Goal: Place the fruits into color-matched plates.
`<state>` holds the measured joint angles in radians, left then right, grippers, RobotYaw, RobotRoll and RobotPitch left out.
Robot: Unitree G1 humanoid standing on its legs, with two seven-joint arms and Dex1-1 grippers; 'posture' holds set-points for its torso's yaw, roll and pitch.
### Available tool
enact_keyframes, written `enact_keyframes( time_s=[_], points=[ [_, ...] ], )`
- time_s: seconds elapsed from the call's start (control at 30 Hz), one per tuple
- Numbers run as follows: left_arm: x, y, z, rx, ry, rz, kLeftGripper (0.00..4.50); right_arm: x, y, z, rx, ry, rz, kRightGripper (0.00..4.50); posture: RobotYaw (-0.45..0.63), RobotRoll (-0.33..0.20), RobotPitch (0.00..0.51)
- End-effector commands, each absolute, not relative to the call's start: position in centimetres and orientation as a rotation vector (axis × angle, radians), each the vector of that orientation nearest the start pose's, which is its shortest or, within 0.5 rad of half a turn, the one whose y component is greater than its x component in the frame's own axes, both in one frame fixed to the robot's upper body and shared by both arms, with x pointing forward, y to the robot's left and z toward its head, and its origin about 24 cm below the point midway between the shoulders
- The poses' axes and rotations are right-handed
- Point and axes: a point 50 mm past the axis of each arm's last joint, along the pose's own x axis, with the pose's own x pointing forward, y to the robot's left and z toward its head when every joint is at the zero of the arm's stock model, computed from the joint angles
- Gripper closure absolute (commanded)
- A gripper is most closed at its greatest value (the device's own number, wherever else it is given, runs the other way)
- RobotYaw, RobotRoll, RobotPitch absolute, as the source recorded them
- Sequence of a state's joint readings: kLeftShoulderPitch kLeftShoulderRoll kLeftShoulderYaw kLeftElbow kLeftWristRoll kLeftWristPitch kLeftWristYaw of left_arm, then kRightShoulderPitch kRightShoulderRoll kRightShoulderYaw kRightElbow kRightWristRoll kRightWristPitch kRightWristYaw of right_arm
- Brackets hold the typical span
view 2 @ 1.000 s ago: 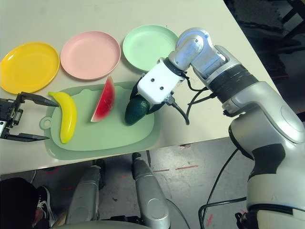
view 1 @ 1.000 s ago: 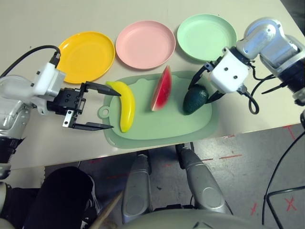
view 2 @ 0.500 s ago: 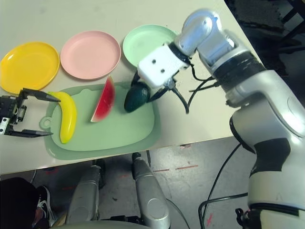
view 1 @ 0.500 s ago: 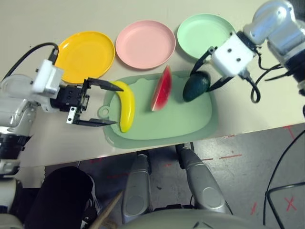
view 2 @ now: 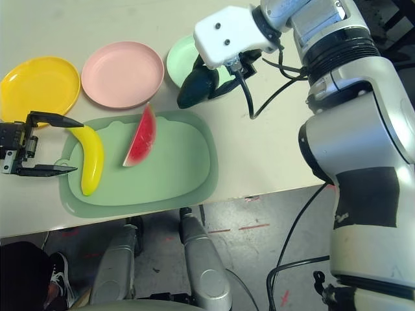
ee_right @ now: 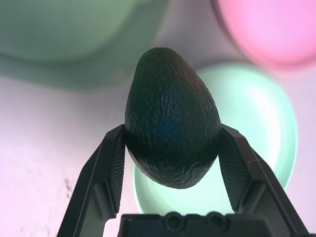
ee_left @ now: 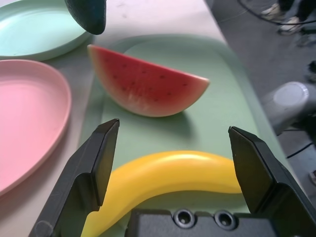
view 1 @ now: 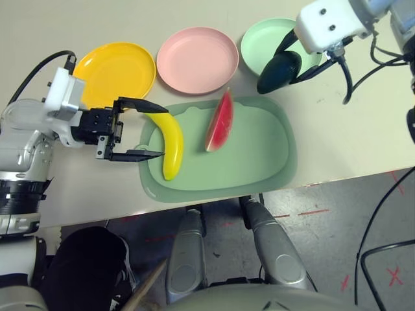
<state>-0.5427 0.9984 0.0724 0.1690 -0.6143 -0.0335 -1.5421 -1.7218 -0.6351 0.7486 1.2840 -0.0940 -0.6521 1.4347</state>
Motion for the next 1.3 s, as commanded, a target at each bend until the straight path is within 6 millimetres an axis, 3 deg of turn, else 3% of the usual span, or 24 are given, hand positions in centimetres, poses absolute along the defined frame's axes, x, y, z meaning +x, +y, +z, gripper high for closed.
enact_keyframes(
  time_s=[0.03,0.23,0.43,0.57,0.6,0.9,1.07,1.3],
  points=[
    [26.6,25.9,23.8,0.658,-0.134,-1.367,0.00,38.1,-16.2,32.7,-1.617,0.157,1.095,1.55,-0.02,0.000,0.406],
    [26.4,25.9,23.9,0.673,-0.124,-1.356,0.00,39.4,-16.7,31.3,-1.610,0.179,0.932,1.55,-0.01,0.000,0.399],
    [26.3,25.8,24.0,0.684,-0.117,-1.352,0.00,39.7,-16.6,30.9,-1.605,0.184,0.902,1.55,-0.01,0.000,0.395],
    [26.4,25.8,24.1,0.686,-0.113,-1.349,0.00,39.5,-16.3,31.5,-1.622,0.160,0.908,0.16,-0.01,0.000,0.395],
    [26.4,25.8,24.0,0.687,-0.111,-1.349,0.00,39.5,-16.2,31.7,-1.631,0.154,0.913,0.04,-0.01,0.000,0.395],
    [25.9,26.0,24.1,0.681,-0.098,-1.443,0.00,36.5,-11.2,34.8,-1.781,-0.147,1.258,0.04,-0.04,0.000,0.408],
    [25.8,25.9,23.9,0.700,-0.082,-1.480,0.00,34.5,-8.5,35.1,-1.853,-0.324,1.492,0.04,-0.05,0.000,0.410],
    [26.1,26.0,23.6,0.719,-0.057,-1.500,0.00,32.9,-5.4,34.4,-1.909,-0.452,1.634,0.04,-0.07,0.000,0.407]
  ],
)
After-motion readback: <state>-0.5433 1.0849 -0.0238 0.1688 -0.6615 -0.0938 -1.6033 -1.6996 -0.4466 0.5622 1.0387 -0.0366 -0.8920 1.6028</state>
